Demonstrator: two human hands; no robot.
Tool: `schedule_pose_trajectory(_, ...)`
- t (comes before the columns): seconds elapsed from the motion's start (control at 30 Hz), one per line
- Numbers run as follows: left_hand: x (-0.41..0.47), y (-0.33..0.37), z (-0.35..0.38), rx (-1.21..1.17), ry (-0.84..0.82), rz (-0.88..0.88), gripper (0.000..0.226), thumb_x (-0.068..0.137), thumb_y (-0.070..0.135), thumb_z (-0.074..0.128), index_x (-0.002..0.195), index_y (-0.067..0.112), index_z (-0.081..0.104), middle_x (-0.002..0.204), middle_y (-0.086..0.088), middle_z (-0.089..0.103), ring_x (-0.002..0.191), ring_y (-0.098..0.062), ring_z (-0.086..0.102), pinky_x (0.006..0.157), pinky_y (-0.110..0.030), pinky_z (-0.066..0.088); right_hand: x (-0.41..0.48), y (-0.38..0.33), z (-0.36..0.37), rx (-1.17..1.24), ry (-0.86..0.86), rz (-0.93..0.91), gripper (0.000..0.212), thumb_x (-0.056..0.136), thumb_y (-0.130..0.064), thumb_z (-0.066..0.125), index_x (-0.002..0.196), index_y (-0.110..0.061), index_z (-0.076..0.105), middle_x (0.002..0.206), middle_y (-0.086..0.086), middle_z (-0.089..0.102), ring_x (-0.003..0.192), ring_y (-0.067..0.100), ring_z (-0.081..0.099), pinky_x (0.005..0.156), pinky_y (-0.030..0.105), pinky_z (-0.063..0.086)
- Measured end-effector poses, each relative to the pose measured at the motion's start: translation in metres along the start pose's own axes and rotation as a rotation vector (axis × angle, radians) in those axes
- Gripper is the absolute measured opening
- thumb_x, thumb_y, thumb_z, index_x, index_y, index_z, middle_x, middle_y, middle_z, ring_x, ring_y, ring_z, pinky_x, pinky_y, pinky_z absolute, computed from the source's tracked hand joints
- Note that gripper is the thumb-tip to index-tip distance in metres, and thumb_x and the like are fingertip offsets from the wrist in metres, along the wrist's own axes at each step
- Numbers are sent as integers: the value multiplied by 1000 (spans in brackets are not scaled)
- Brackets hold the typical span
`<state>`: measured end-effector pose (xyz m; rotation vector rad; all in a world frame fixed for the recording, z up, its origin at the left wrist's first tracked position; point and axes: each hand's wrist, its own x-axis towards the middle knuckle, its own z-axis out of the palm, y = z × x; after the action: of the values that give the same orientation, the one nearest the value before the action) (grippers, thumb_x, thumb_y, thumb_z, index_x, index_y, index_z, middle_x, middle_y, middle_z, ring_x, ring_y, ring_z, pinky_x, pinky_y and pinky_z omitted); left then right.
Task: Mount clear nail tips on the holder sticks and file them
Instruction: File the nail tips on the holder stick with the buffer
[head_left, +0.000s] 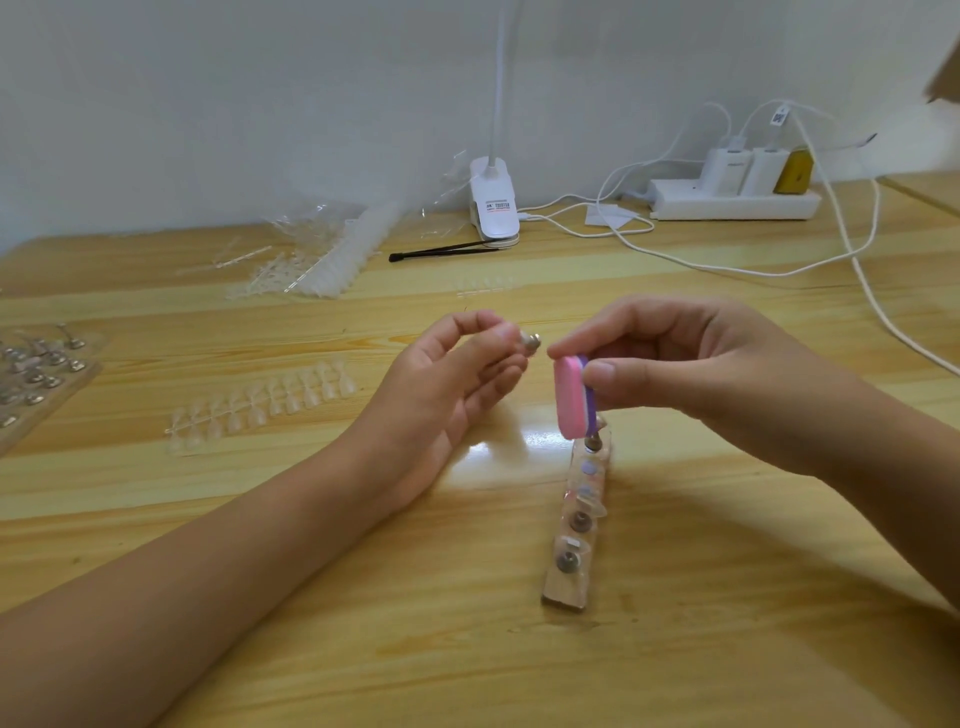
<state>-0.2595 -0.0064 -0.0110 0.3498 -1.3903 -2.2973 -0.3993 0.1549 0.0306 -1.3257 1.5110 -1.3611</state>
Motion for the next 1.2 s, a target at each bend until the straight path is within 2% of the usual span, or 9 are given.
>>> schedule_pose_trajectory(0.1, -2, 1, 1, 17, -8, 7, 18, 78, 23, 72, 95, 17, 70, 87, -4, 74, 77, -8, 69, 72, -16, 55, 3, 1, -4, 100, 68, -25, 22, 77, -23, 76, 98, -19, 77, 97, 1, 75, 91, 13, 71, 79, 21, 55)
schedule_pose_trajectory(0.3, -13, 2, 7, 513, -98, -36, 4, 79, 34, 75, 80, 30, 75, 99, -2, 76, 79, -3, 64, 72, -16, 52, 8, 6, -21, 322, 238, 21, 22, 77, -18, 67, 98, -15, 75, 92, 2, 74, 86, 12, 72, 75, 19, 56)
schedule_pose_trajectory(0.43, -19, 0, 13, 672, -96, -55, 19, 73, 43, 83, 77, 25, 76, 93, -1, 68, 80, -7, 59, 74, -23, 47, 8, 7, -21, 334, 227, 39, 23, 77, -19, 68, 98, -15, 76, 92, 4, 74, 87, 13, 72, 75, 19, 56)
schedule_pose_trajectory(0.53, -20, -3, 18, 724, -48, -33, 31, 60, 49, 78, 73, 20, 76, 89, 16, 63, 80, -3, 57, 75, -20, 42, 8, 8, -20, 332, 222, 47, 24, 78, -18, 67, 100, -13, 75, 91, 5, 74, 86, 13, 72, 74, 19, 56)
schedule_pose_trajectory(0.73, -20, -3, 21, 780, -6, -34, 25, 57, 52, 77, 62, 28, 74, 81, 21, 59, 68, 2, 52, 61, -7, 38, 8, 9, -19, 326, 199, 66, 25, 78, -19, 67, 101, -12, 75, 91, 4, 74, 85, 12, 72, 74, 19, 56)
schedule_pose_trajectory(0.87, -18, -4, 22, 821, -18, -64, 23, 61, 50, 75, 63, 27, 77, 77, 23, 59, 68, 7, 54, 60, -5, 39, 9, 11, -18, 310, 169, 94, 24, 79, -19, 67, 101, -15, 76, 92, 3, 73, 86, 11, 71, 74, 19, 55)
schedule_pose_trajectory(0.97, -17, 1, 18, 847, -60, -68, 19, 78, 45, 70, 79, 30, 81, 81, 23, 61, 80, 6, 57, 69, -9, 44, 9, 11, -18, 302, 164, 104, 24, 79, -18, 67, 101, -14, 76, 92, 3, 73, 85, 11, 71, 73, 18, 55)
schedule_pose_trajectory(1.07, -20, 2, 11, 955, -76, 56, 13, 90, 36, 66, 92, 33, 79, 95, 17, 61, 81, 0, 57, 71, -15, 45, 9, 11, -19, 308, 177, 101, 27, 78, -19, 67, 104, -12, 74, 93, 4, 73, 86, 12, 71, 73, 18, 56)
schedule_pose_trajectory(1.2, -27, 5, 3, 1216, -424, 347, 21, 87, 8, 67, 98, 25, 68, 103, 9, 52, 77, -9, 51, 68, -16, 43, 9, 11, -22, 316, 199, 89, 26, 77, -21, 68, 101, -14, 76, 94, 5, 74, 88, 12, 71, 73, 18, 56)
